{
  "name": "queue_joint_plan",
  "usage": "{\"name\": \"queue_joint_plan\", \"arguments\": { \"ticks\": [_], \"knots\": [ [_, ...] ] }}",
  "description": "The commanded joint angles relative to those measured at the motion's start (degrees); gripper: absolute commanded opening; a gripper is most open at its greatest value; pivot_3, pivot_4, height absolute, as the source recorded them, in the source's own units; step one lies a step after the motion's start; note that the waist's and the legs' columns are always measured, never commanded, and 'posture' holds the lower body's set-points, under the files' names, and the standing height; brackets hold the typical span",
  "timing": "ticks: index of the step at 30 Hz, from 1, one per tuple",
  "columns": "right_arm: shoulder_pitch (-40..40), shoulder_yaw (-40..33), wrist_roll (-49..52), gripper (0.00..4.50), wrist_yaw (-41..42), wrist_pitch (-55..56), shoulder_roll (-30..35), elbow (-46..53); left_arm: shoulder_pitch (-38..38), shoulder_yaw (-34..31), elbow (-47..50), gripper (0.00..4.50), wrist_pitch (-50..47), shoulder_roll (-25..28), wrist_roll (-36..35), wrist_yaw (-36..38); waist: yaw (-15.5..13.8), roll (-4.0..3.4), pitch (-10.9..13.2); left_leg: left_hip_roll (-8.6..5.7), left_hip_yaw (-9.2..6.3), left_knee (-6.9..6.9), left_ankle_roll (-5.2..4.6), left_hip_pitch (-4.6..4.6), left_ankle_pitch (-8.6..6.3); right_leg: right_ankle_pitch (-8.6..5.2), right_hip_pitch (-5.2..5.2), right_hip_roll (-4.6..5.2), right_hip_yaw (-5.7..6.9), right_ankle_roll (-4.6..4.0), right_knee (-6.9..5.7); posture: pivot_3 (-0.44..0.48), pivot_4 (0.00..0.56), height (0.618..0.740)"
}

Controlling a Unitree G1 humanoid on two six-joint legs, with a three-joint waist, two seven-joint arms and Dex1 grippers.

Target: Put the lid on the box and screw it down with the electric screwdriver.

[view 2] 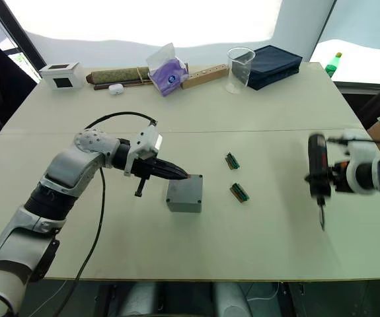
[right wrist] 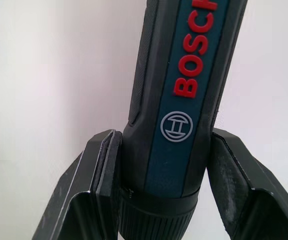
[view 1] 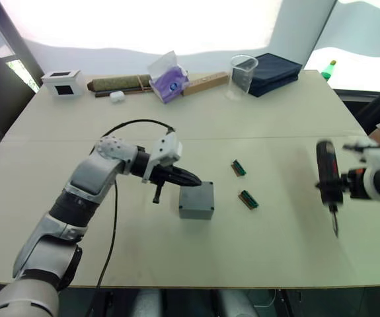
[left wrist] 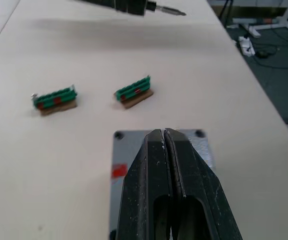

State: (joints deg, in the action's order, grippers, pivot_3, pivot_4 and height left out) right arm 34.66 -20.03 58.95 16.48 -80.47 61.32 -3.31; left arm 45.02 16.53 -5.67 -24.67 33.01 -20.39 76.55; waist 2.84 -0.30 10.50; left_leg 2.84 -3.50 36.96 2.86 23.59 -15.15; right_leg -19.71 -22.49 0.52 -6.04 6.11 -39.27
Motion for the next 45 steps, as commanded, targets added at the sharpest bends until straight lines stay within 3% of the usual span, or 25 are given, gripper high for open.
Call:
{"name": "queue_joint_plan", "arguments": {
  "ticks": [1, 5, 10, 17, 20, 30, 45],
  "knots": [
    [1.6, -11.0, 5.1, 2.11, -2.3, 11.2, -8.0, 19.1, 0.9, -2.1, -0.2, 0.00, 0.0, 0.1, -0.3, -0.1, -0.1, -0.08, 0.0, 0.00, -0.01, -0.02, 0.03, 0.00, 0.01, -0.02, -0.01, -0.01, 0.01, -0.03, -0.04, 0.000, 0.150, 0.737],
    [-0.3, -10.0, 9.5, 2.11, -6.3, 19.2, -20.3, 33.1, 0.9, -1.2, -0.9, 0.00, 0.0, 0.0, 0.1, 0.9, -0.7, 0.04, 0.0, 0.01, -0.11, 0.03, 0.07, 0.06, 0.04, -0.04, 0.13, 0.07, 0.22, -0.06, 0.02, 0.000, 0.150, 0.737],
    [-7.1, 3.6, -2.5, 2.11, -6.6, 30.1, -29.4, 46.5, 0.9, -0.1, -1.0, 0.00, -0.6, -0.7, 0.6, 1.5, -1.2, 0.03, 0.0, -0.09, -0.12, 0.17, 0.08, 0.28, 0.04, -0.03, 0.05, 0.18, 0.23, -0.02, 0.02, 0.000, 0.150, 0.737],
    [-12.2, 18.5, -19.5, 2.11, -6.7, 41.8, -35.5, 47.7, -2.6, 2.5, 1.7, 0.00, 1.7, -0.8, 4.0, 0.5, -0.4, 0.04, 0.0, -0.08, -0.16, 0.16, 0.26, 0.27, 0.14, -0.03, 0.01, 0.14, 0.23, -0.02, -0.01, 0.000, 0.150, 0.737],
    [-14.4, 23.6, -27.3, 2.11, -5.6, 46.8, -36.4, 45.3, -3.7, 1.8, 0.6, 0.00, 2.1, -3.1, 4.7, -2.6, -0.4, 0.04, 0.0, -0.08, -0.18, 0.13, 0.48, 0.25, 0.27, -0.03, 0.00, 0.13, 0.24, -0.02, -0.04, 0.000, 0.150, 0.737],
    [-18.2, 25.8, -36.0, 2.11, -2.8, 54.3, -38.7, 40.3, -5.8, 4.1, -1.2, 0.00, 5.4, -2.4, 8.8, -2.1, -0.4, 0.04, 0.0, -0.08, -0.19, 0.11, 0.54, 0.04, 0.30, -0.03, 0.18, 0.13, 0.24, -0.02, -0.10, 0.000, 0.150, 0.737],
    [-15.8, 23.8, -35.1, 2.11, -2.6, 51.2, -42.1, 43.7, -5.6, 4.3, -3.0, 0.00, 6.2, -3.0, 9.6, -2.1, -0.3, 0.05, 0.0, -0.08, -0.21, 0.11, 0.54, -0.05, 0.30, -0.03, 0.25, 0.13, 0.24, -0.03, -0.17, 0.000, 0.150, 0.737]
  ]
}}
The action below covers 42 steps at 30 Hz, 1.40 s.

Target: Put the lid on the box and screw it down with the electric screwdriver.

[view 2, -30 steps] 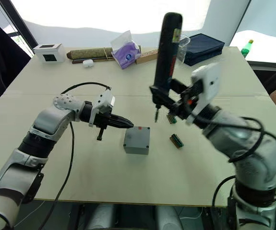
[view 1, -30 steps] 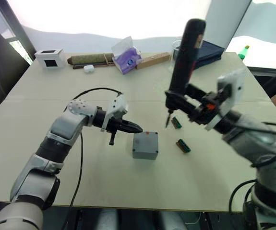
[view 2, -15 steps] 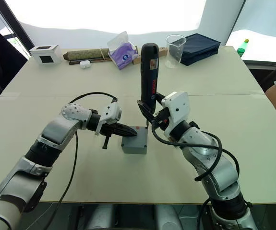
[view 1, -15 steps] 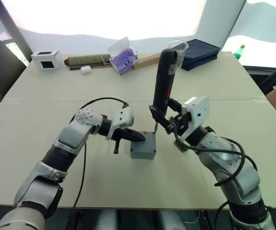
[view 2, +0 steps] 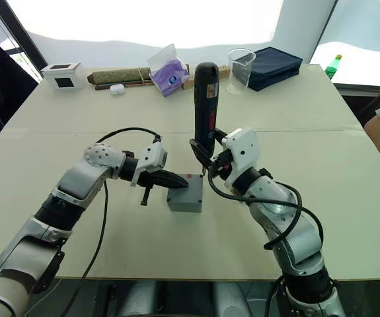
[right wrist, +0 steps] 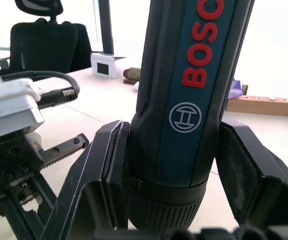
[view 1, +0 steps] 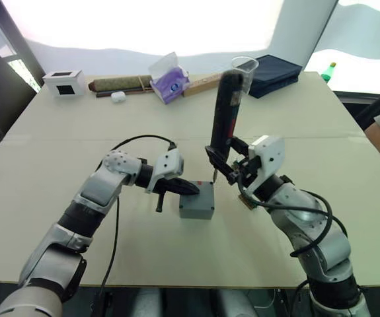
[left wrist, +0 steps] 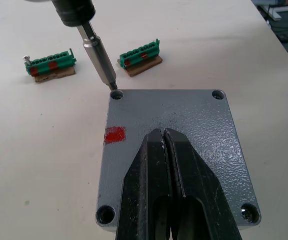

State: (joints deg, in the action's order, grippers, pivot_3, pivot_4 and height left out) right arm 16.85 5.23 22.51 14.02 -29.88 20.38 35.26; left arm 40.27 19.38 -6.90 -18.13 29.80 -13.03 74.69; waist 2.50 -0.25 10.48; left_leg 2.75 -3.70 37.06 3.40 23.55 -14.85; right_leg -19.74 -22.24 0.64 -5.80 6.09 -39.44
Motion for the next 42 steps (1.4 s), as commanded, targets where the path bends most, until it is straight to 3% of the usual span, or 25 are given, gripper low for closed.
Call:
{"name": "queue_joint_plan", "arguments": {
  "ticks": [1, 26, 32, 35, 42],
  "knots": [
    [2.1, -1.5, 1.4, 2.11, -0.1, 0.3, -1.2, 5.2, -0.8, 1.5, -1.9, 0.00, -0.3, 0.1, 2.3, -0.3, 0.0, 0.01, 0.0, 0.00, 0.00, 0.00, 0.00, 0.00, 0.00, 0.00, 0.00, 0.00, 0.00, 0.00, 0.00, 0.000, 0.150, 0.737],
    [-6.1, 1.9, -5.5, 2.11, 2.7, 4.6, -2.5, 0.5, -2.5, 1.7, 0.2, 0.00, -1.0, 0.8, 2.5, -1.0, 0.0, 0.07, -0.1, -0.01, -0.02, 0.00, -0.20, -0.12, -0.11, 0.00, 0.14, 0.00, 0.00, 0.00, 0.00, 0.000, 0.150, 0.737],
    [-11.5, 3.6, -5.8, 2.11, 3.3, 1.3, -2.0, -0.7, -3.1, 2.3, 0.5, 0.00, -1.2, 1.4, 2.7, -0.6, 0.1, 0.30, -0.3, 0.00, -0.05, -0.05, -0.32, -0.48, -0.18, -0.01, 0.57, -0.01, 0.03, -0.01, 0.09, 0.000, 0.150, 0.737],
    [-11.7, 5.3, -9.1, 2.11, 3.1, 1.3, -0.9, -2.7, -3.3, 2.5, 0.7, 0.00, -1.3, 1.6, 2.6, -0.5, 0.2, 0.35, -0.4, 0.01, -0.04, -0.22, -0.46, -1.25, -0.28, -0.04, 1.30, -0.03, 0.03, -0.03, 0.31, 0.000, 0.150, 0.737],
    [-10.9, 4.8, -8.3, 2.11, 3.1, 0.2, -2.6, -5.4, -4.3, 2.7, 2.5, 0.00, -1.9, 1.6, 2.7, -0.7, 0.0, 0.77, -1.3, 0.01, -0.08, -0.23, -0.50, -1.34, -0.31, -0.09, 1.42, -0.05, 0.04, -0.05, 0.32, 0.000, 0.150, 0.737]
  ]
}}
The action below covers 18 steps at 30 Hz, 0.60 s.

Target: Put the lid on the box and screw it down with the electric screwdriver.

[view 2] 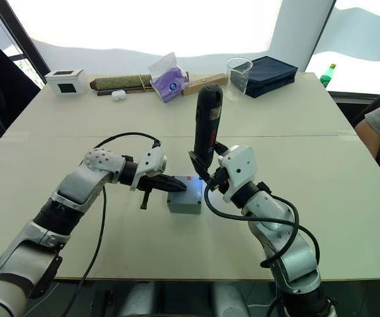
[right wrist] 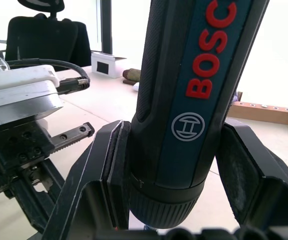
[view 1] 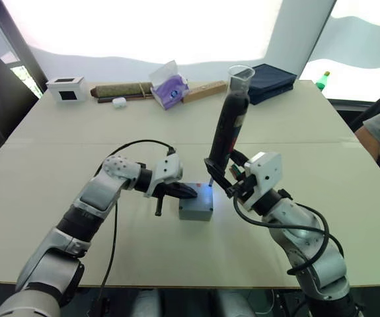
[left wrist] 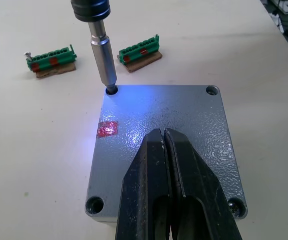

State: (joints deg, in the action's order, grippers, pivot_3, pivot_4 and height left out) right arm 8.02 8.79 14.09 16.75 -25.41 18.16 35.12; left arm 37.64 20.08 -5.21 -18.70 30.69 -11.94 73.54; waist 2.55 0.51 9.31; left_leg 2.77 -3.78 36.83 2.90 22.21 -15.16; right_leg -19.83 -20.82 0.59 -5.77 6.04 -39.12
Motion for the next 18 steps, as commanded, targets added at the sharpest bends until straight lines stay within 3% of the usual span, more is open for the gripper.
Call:
{"name": "queue_joint_plan", "arguments": {
  "ticks": [1, 18],
  "knots": [
    [-2.2, 1.2, 0.2, 2.11, 0.5, -4.2, -0.5, -5.3, -1.8, 2.0, 1.0, 0.00, -1.5, 0.8, 1.6, 0.5, 0.0, 0.00, -0.1, 0.00, 0.00, 0.00, 0.00, 0.00, 0.00, 0.00, 0.01, 0.00, 0.00, -0.01, 0.00, 0.000, 0.150, 0.737],
    [-3.8, 0.8, 0.4, 2.11, 2.7, -5.0, 1.3, -3.3, -1.9, 2.2, 1.5, 0.00, -2.2, 0.1, 1.7, 0.0, 0.0, 0.04, -0.2, 0.00, -0.01, -0.06, -0.02, -0.08, -0.02, -0.03, 0.10, 0.01, 0.01, -0.02, 0.08, 0.000, 0.150, 0.737]
  ]
}}
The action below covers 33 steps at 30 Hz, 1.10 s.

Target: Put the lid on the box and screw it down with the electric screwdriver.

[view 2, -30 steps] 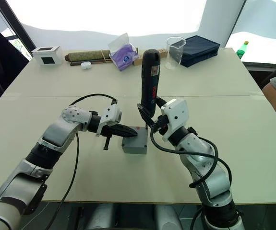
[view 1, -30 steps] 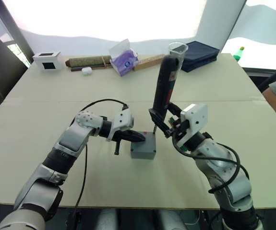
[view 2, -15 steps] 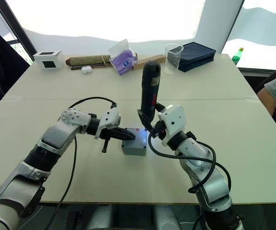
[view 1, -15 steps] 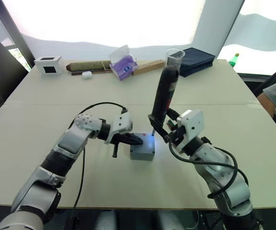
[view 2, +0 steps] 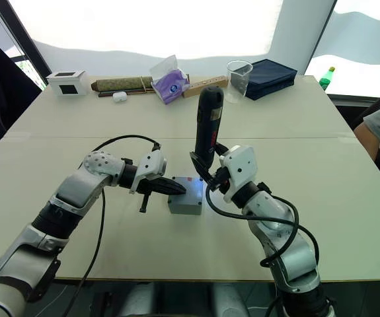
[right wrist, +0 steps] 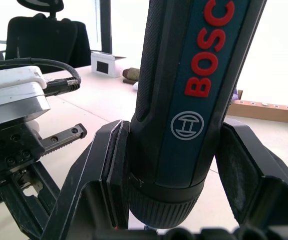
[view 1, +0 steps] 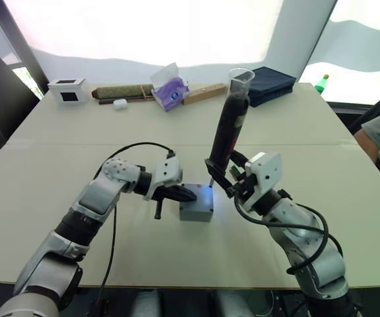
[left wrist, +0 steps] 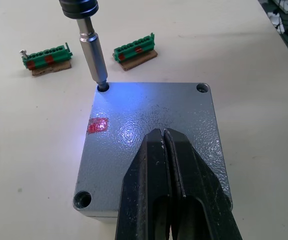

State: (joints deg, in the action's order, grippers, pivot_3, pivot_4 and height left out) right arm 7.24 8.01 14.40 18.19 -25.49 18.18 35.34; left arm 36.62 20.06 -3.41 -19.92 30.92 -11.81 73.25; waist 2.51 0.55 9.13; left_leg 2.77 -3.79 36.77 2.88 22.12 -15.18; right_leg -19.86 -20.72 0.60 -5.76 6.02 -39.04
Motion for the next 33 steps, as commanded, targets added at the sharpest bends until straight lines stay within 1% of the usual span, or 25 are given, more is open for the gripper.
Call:
{"name": "queue_joint_plan", "arguments": {
  "ticks": [1, 7, 10, 13, 15, 17, 18, 19, 20, 21, 22, 23, 24, 26, 27, 28, 30, 32, 33],
  "knots": [
    [-2.9, 1.6, 0.1, 2.11, 1.3, -5.0, 1.4, -3.5, -0.9, 2.2, -0.4, 0.00, -1.0, -0.2, 1.5, 0.2, 0.0, 0.00, 0.0, 0.00, 0.00, 0.00, 0.00, 0.00, 0.00, 0.00, 0.00, 0.00, 0.00, 0.00, 0.00, 0.000, 0.150, 0.737],
    [-1.4, 1.0, 0.2, 2.11, 2.0, -5.6, 2.4, -2.5, -1.0, 2.2, -0.5, 0.00, -1.0, -0.5, 1.6, 0.0, 0.0, 0.00, 0.0, 0.00, 0.00, 0.00, 0.00, 0.00, 0.00, 0.00, 0.01, 0.01, 0.00, 0.00, 0.03, 0.000, 0.150, 0.737],
    [3.0, -2.2, 2.6, 2.11, 2.8, -8.2, 4.1, 1.2, -1.1, 2.1, -0.7, 0.00, -0.9, -0.6, 1.6, -0.1, -0.1, 0.00, 0.0, 0.00, 0.00, -0.01, 0.00, 0.01, 0.00, 0.00, 0.01, 0.02, 0.00, 0.00, 0.04, 0.000, 0.150, 0.737],
    [12.6, -9.9, 10.4, 2.11, 2.7, -14.9, 6.1, 6.7, -1.2, 2.0, -0.9, 0.00, -0.9, -0.6, 1.6, -0.2, -0.1, -0.09, 0.1, -0.01, 0.00, -0.01, 0.01, 0.10, 0.00, 0.00, -0.06, 0.03, 0.00, 0.00, 0.04, 0.000, 0.150, 0.737],
    [16.8, -13.6, 14.5, 2.11, 2.2, -18.7, 7.3, 8.0, -1.2, 1.9, -1.0, 0.00, -0.9, -0.8, 1.5, -0.2, -0.4, -0.18, 0.3, -0.02, -0.01, 0.00, 0.01, 0.29, 0.00, 0.01, -0.26, 0.04, 0.00, 0.00, 0.03, 0.000, 0.150, 0.737],
    [23.5, -20.2, 20.9, 2.11, 0.7, -24.0, 9.0, 7.7, -1.0, 1.3, -1.4, 0.00, -1.5, -1.3, 1.0, -0.6, -0.5, -0.21, 0.3, -0.02, -0.02, -0.02, 0.01, 0.41, 0.00, 0.01, -0.38, 0.04, 0.00, 0.00, 0.04, 0.000, 0.150, 0.737],
    [28.1, -25.2, 25.5, 2.11, -0.7, -27.9, 11.0, 6.3, -0.7, -0.5, -1.4, 0.00, -3.0, -2.5, -0.5, -2.1, -0.6, -0.30, 0.4, -0.02, -0.02, -0.02, 0.01, 0.44, 0.00, 0.01, -0.40, 0.04, 0.00, 0.00, 0.04, 0.000, 0.150, 0.737],
    [31.8, -30.6, 30.8, 2.11, -3.0, -34.3, 12.9, 4.0, -0.6, -3.4, -1.5, 0.00, -1.3, -5.0, -0.8, -7.0, -0.8, -0.47, 0.5, -0.02, -0.01, -0.03, 0.01, 0.53, 0.00, 0.01, -0.50, 0.06, 0.00, 0.01, 0.04, 0.000, 0.150, 0.737],
    [34.1, -34.1, 34.9, 2.11, -4.9, -39.2, 14.3, 2.3, -0.5, -5.4, -1.5, 0.00, 0.0, -6.8, -0.8, -10.6, -1.2, -0.63, 0.7, -0.04, -0.02, -0.02, 0.01, 0.62, 0.00, 0.02, -0.57, 0.10, 0.01, 0.01, 0.03, 0.000, 0.150, 0.737],
    [36.3, -38.4, 38.3, 2.11, -6.5, -46.1, 16.4, -0.2, 0.0, -7.8, -1.2, 0.00, 0.3, -8.3, -1.4, -13.7, -1.6, -0.58, 0.7, -0.04, -0.03, 0.04, 0.01, 0.71, 0.00, 0.02, -0.61, 0.14, 0.01, 0.02, 0.03, 0.000, 0.150, 0.737],
    [37.2, -41.4, 41.0, 2.11, -7.9, -50.3, 17.9, -2.0, 0.5, -8.9, -1.0, 0.00, -0.6, -8.7, -2.4, -14.2, -1.8, -0.42, 0.8, -0.05, -0.07, 0.11, 0.01, 0.86, 0.00, 0.03, -0.71, 0.16, 0.07, 0.02, 0.02, 0.000, 0.150, 0.737],
    [38.6, -45.0, 42.0, 2.11, -8.7, -55.8, 19.5, -4.6, 1.6, -10.0, -0.9, 0.00, -2.9, -8.8, -4.6, -13.2, -1.8, -0.26, 0.9, -0.04, -0.24, 0.16, 0.01, 1.02, 0.00, 0.03, -0.78, 0.13, 0.22, 0.02, 0.04, 0.000, 0.150, 0.737],
    [39.2, -47.3, 41.8, 2.11, -9.2, -60.3, 21.1, -6.2, 2.7, -10.9, -1.1, 0.00, -4.8, -8.9, -6.5, -12.1, -1.8, -0.27, 0.9, -0.02, -0.36, 0.19, 0.01, 1.13, 0.00, 0.03, -0.86, 0.07, 0.28, 0.01, 0.04, 0.000, 0.150, 0.737],
    [37.0, -49.0, 41.8, 2.11, -9.7, -66.0, 26.1, -9.2, 5.2, -12.1, -1.5, 0.00, -9.7, -8.9, -11.3, -8.4, -2.0, -0.44, 1.0, -0.05, -0.36, 0.17, 0.02, 1.34, 0.01, 0.03, -1.07, 0.09, 0.30, 0.00, 0.00, 0.000, 0.150, 0.737],
    [33.6, -48.9, 44.3, 2.11, -10.0, -66.7, 29.5, -11.4, 6.3, -12.7, -1.7, 0.00, -10.9, -8.8, -13.3, -6.3, -2.3, -0.55, 1.1, -0.06, -0.34, 0.18, 0.02, 1.39, 0.01, 0.03, -1.12, 0.09, 0.29, 0.00, -0.01, 0.000, 0.150, 0.737],
    [29.7, -48.9, 46.9, 2.11, -10.5, -67.0, 32.7, -13.6, 7.2, -12.9, -1.8, 0.00, -10.8, -8.7, -14.1, -5.1, -2.5, -0.57, 1.1, -0.13, -0.35, 0.14, 0.02, 1.49, 0.02, 0.03, -1.23, 0.14, 0.30, 0.00, -0.01, 0.000, 0.150, 0.737],
    [24.6, -48.7, 50.1, 2.11, -12.1, -67.0, 36.8, -16.2, 8.2, -12.2, -1.6, 0.00, -11.2, -8.1, -14.3, -3.8, -2.5, -0.74, 1.2, -0.13, -0.22, 0.14, 0.01, 1.51, 0.02, 0.03, -1.27, 0.13, 0.23, 0.00, 0.03, 0.000, 0.150, 0.737],
    [18.3, -49.1, 54.7, 2.11, -14.0, -67.0, 40.3, -19.6, 8.7, -9.7, 0.2, 0.00, -11.3, -6.5, -13.5, -0.8, -2.0, -0.86, 1.3, -0.13, 0.06, 0.09, -0.01, 1.55, 0.01, 0.03, -1.48, 0.14, -0.01, 0.02, 0.00, 0.000, 0.150, 0.737],
    [13.3, -49.1, 59.1, 2.11, -14.1, -67.0, 42.8, -22.4, 9.0, -7.9, 1.8, 0.00, -11.6, -5.1, -13.5, 2.1, -1.7, -0.83, 1.3, -0.11, 0.09, 0.08, -0.02, 1.59, 0.01, 0.03, -1.54, 0.11, -0.04, 0.03, -0.03, 0.000, 0.150, 0.737]
  ]
}}
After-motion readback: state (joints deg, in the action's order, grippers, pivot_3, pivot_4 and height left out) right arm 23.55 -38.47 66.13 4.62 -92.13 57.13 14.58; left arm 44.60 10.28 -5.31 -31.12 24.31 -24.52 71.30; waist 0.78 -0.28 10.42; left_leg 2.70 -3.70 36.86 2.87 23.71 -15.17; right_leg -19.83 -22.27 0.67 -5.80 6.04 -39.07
